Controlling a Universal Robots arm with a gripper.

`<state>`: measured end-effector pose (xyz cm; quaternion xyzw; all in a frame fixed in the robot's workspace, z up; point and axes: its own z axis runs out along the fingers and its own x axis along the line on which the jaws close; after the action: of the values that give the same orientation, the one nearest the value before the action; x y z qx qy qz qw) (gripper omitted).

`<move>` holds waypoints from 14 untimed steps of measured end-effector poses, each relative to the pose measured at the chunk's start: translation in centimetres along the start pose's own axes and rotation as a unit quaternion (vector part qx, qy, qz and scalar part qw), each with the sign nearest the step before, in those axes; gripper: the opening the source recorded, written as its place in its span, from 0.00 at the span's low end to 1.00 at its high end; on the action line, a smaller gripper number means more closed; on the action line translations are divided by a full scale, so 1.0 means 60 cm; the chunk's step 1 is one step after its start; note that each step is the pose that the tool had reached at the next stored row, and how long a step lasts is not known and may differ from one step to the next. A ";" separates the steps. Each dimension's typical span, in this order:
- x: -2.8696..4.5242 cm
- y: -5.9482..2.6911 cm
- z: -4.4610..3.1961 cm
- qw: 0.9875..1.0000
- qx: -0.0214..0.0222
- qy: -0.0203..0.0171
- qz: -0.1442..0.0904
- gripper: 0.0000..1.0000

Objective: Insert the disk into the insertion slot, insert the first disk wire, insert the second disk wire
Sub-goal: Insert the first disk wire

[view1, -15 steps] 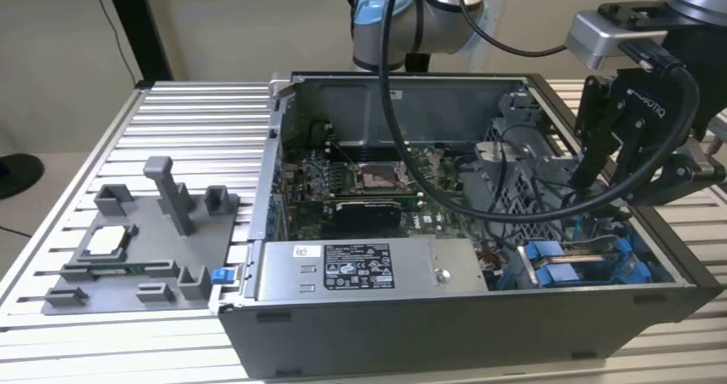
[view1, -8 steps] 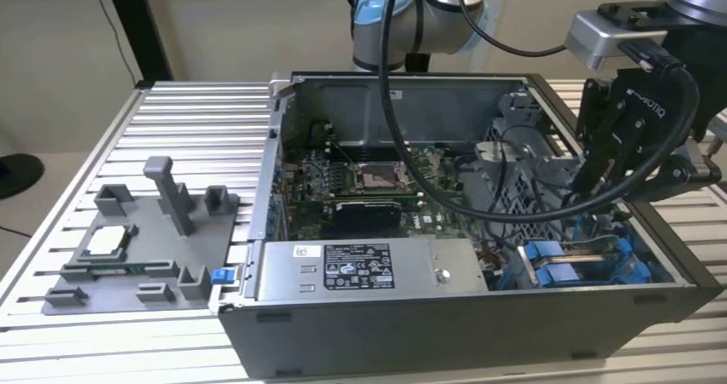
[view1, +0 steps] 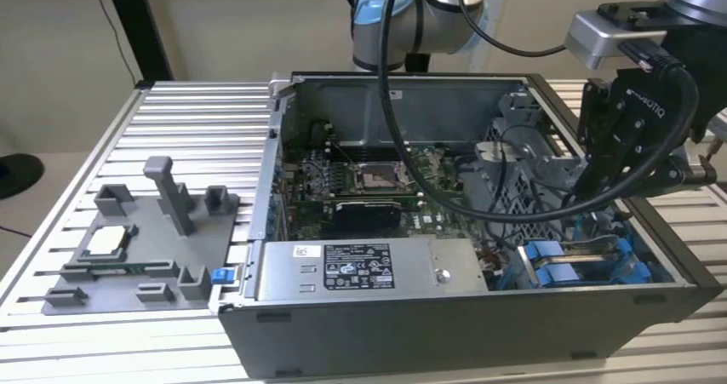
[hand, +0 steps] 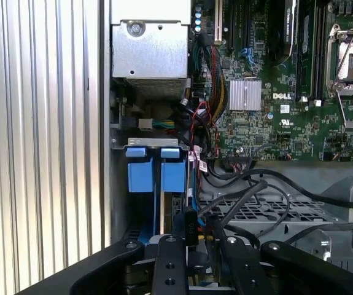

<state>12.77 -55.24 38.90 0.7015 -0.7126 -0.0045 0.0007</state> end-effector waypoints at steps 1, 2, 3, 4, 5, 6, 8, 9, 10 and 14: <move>0.000 0.001 0.000 1.000 0.000 0.000 0.000 0.00; 0.001 0.001 0.000 1.000 0.000 0.000 0.000 0.00; 0.002 0.002 0.000 1.000 0.000 0.000 0.000 0.00; 0.003 0.003 0.000 1.000 0.000 0.000 0.000 0.00; 0.004 0.003 0.000 1.000 0.000 -0.001 0.000 0.00; 0.005 0.004 0.000 1.000 0.000 -0.001 0.000 0.00; 0.006 0.004 0.000 1.000 0.000 -0.001 0.000 0.00; 0.006 0.004 0.000 1.000 0.000 -0.001 0.000 0.00; 0.007 0.004 0.000 1.000 0.000 -0.001 0.000 0.00; 0.008 0.005 0.000 1.000 0.000 -0.001 0.000 1.00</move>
<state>12.48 -55.71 38.93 0.7015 -0.7126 -0.0051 -0.0002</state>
